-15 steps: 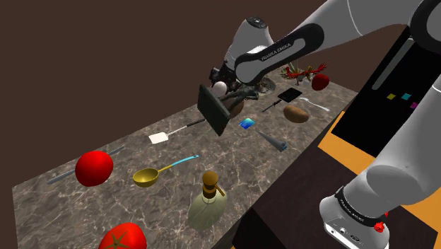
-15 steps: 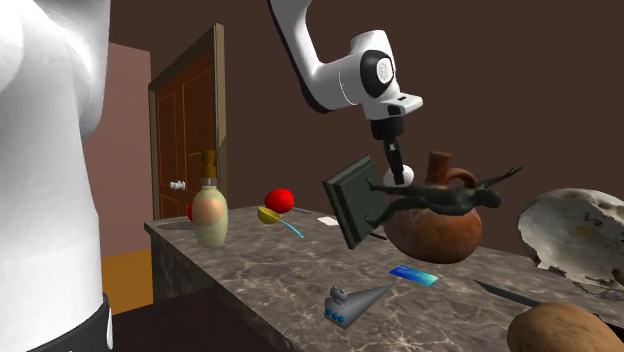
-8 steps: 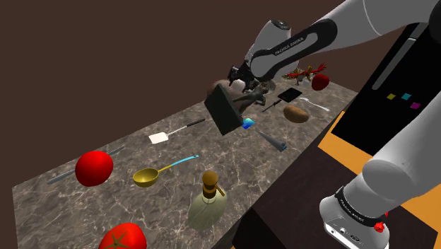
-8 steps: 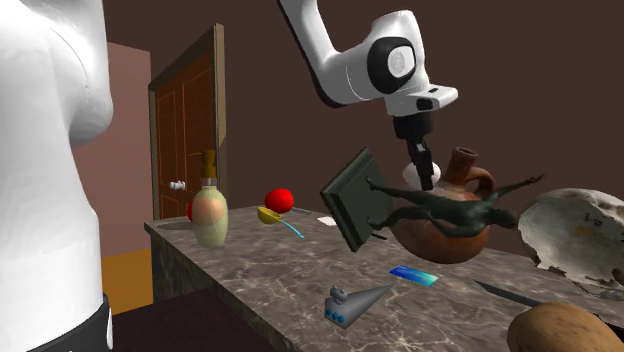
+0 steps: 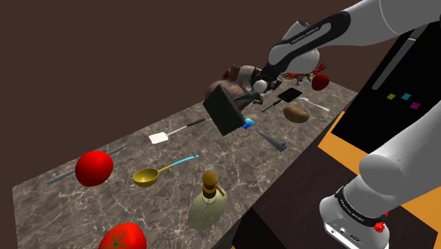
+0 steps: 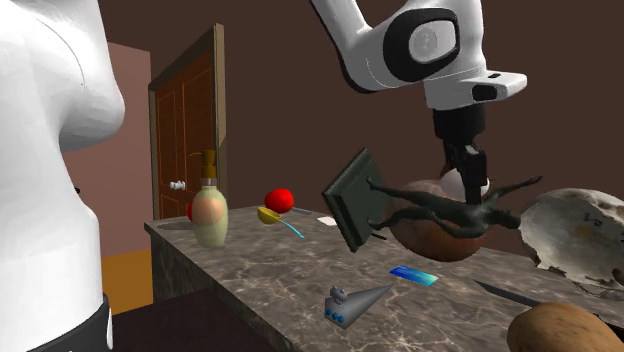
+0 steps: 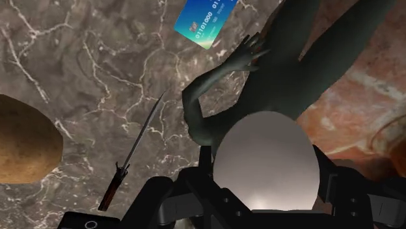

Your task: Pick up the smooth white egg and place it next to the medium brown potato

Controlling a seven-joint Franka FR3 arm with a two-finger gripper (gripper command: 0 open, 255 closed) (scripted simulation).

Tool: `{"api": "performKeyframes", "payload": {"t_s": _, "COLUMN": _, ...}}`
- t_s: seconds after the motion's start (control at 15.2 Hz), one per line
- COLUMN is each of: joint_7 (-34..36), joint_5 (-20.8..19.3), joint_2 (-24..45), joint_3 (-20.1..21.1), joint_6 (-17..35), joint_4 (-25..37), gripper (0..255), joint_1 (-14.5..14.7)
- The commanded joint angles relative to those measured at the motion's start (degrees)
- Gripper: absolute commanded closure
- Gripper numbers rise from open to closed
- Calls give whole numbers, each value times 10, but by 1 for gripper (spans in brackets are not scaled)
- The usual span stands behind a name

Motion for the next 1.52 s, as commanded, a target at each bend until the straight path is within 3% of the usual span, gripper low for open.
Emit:
{"api": "performKeyframes", "payload": {"t_s": 0.0, "joint_7": -50, "joint_5": 26, "joint_2": -6, "joint_3": -12, "joint_6": -8, "joint_4": -3, "gripper": 255, "joint_1": -15}}
{"api": "performKeyframes", "payload": {"t_s": 0.73, "joint_7": -266, "joint_5": 110, "joint_2": 12, "joint_3": -85, "joint_6": -65, "joint_4": 34, "gripper": 255, "joint_1": -98}}
{"api": "performKeyframes", "payload": {"t_s": 1.45, "joint_7": -422, "joint_5": 147, "joint_2": 88, "joint_3": -146, "joint_6": -152, "joint_4": 149, "gripper": 255, "joint_1": -185}}
